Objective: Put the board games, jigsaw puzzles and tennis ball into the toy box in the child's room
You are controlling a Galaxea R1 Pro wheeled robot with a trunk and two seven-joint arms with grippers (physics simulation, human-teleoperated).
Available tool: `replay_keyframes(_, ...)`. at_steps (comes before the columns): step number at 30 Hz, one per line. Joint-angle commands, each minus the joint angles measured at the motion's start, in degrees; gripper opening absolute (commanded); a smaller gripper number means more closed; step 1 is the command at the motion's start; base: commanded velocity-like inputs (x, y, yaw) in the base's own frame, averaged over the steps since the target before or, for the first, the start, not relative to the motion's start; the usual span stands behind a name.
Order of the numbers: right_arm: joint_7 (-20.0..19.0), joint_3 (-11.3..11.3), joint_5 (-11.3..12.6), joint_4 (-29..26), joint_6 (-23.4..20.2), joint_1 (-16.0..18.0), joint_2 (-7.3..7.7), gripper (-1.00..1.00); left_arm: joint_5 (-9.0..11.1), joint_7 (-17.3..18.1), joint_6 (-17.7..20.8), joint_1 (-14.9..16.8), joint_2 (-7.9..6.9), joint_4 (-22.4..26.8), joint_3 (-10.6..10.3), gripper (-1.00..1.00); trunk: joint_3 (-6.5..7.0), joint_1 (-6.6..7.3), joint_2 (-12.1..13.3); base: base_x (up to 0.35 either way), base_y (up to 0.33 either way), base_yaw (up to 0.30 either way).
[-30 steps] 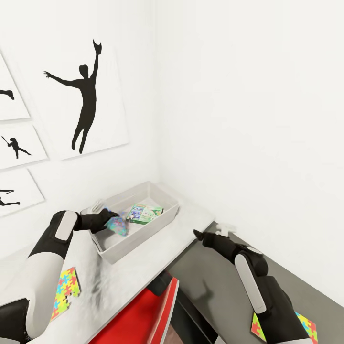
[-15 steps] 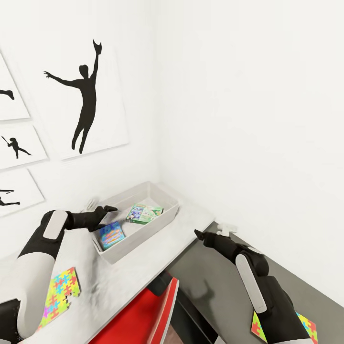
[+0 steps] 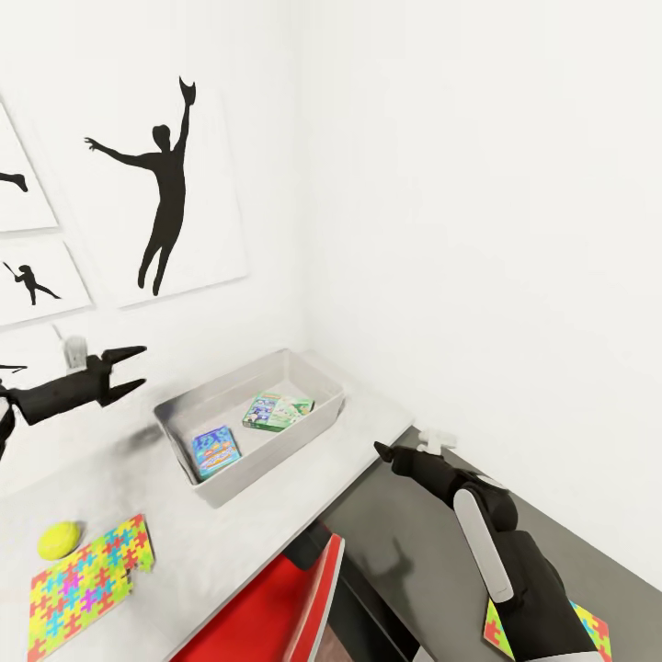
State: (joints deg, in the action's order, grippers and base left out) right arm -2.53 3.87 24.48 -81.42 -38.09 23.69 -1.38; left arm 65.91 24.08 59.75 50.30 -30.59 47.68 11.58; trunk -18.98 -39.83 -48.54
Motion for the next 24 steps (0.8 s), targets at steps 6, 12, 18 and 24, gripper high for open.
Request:
replay_keyframes(6,-0.28,-0.07,0.14,-0.35,-0.31,0.04,-0.02,1.0,-1.01,21.03,0.25,-6.94,-9.96,5.61,-6.83,1.0,-0.08,-0.01,-0.05,0.0,0.0,0.0)
replay_keyframes(12,-1.49,-0.09,0.21,-0.41,-0.32,0.04,-0.02,1.0,-1.52,33.28,-3.13,-16.92,-15.22,6.22,-7.41,1.0,-0.08,-0.01,-0.05,0.0,0.0,0.0)
replay_keyframes(18,-3.96,-0.09,0.35,-0.29,-0.32,0.05,-0.02,1.0,-1.6,39.58,-6.82,-23.78,-17.69,6.34,-6.92,1.0,-0.08,-0.01,-0.05,0.0,0.0,0.0)
replay_keyframes(24,-4.77,-0.09,0.49,-0.31,-0.34,0.04,-0.07,1.0,-1.94,44.04,-7.77,-24.97,-18.68,6.05,-6.72,1.0,-0.08,-0.01,-0.05,-0.14,0.079,0.0)
